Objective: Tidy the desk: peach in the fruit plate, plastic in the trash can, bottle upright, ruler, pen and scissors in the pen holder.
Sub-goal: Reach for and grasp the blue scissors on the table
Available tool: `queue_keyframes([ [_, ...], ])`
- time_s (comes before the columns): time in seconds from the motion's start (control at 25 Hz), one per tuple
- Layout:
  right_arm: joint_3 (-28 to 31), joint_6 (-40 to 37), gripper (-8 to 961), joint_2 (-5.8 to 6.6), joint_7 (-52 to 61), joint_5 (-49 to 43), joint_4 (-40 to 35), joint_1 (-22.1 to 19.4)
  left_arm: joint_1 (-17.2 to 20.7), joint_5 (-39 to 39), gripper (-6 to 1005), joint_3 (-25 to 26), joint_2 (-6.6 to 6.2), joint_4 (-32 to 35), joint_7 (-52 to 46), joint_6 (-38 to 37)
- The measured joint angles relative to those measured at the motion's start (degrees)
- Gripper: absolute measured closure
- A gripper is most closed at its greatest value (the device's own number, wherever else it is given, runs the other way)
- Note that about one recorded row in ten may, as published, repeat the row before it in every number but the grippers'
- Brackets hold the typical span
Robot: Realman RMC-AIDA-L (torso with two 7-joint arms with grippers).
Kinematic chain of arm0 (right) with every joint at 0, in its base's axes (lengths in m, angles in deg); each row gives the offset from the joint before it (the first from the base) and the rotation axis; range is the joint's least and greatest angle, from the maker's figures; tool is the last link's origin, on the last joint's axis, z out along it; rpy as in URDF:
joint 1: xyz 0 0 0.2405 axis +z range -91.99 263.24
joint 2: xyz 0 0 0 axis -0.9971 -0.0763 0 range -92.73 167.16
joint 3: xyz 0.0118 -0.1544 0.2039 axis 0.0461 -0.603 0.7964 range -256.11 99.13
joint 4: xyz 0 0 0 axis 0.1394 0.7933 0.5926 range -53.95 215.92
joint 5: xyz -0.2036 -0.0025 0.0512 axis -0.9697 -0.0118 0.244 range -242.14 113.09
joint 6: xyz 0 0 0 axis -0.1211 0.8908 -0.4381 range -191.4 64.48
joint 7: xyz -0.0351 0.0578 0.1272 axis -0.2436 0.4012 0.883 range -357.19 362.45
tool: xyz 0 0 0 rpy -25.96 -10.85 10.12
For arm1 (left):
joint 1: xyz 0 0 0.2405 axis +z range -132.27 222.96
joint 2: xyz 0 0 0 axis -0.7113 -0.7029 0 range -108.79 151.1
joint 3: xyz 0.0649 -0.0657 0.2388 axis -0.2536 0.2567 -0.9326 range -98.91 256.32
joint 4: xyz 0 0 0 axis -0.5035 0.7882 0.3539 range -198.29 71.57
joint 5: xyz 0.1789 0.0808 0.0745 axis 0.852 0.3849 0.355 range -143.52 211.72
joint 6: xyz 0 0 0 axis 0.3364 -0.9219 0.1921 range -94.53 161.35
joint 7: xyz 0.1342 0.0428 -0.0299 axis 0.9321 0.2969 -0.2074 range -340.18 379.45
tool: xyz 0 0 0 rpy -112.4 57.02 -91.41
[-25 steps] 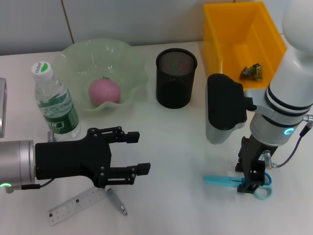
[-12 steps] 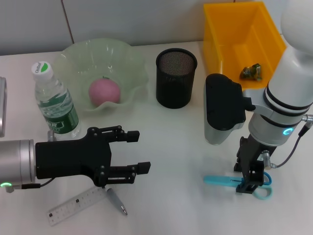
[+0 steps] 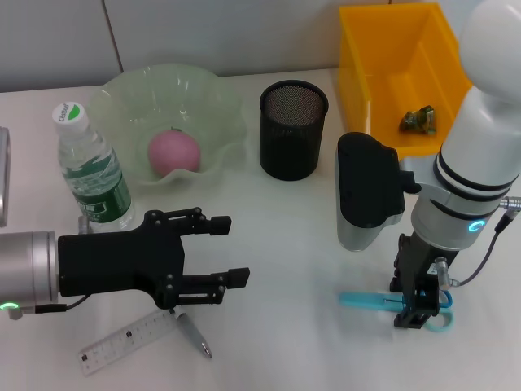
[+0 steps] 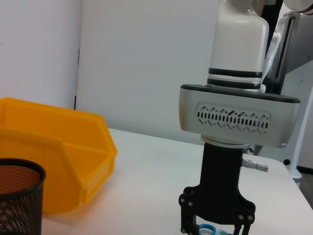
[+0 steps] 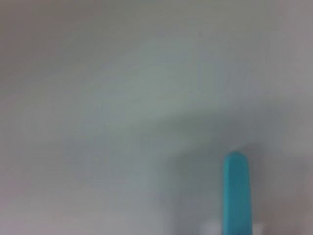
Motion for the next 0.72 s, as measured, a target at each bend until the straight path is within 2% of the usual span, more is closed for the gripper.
queue_keyframes([
  [0.44,-0.09,-0.31,486,0.01,0.08,-0.17,-1.76,-0.80,-0.07,0.00,231,1.29,-0.03,0.01,0.00,-0.42],
  [0.52,-0.17,-0.31,662,0.05,0.08,-0.24,-1.67,-0.79,-0.07,0.00,230,1.29,-0.03,0.01,0.00,-0.44],
  [0.72,-0.25,-0.31,661,0.08,0.08,-0.35,-1.57,-0.77,-0.20,0.01,230,1.28,-0.03,0.01,-0.10,-0.45],
])
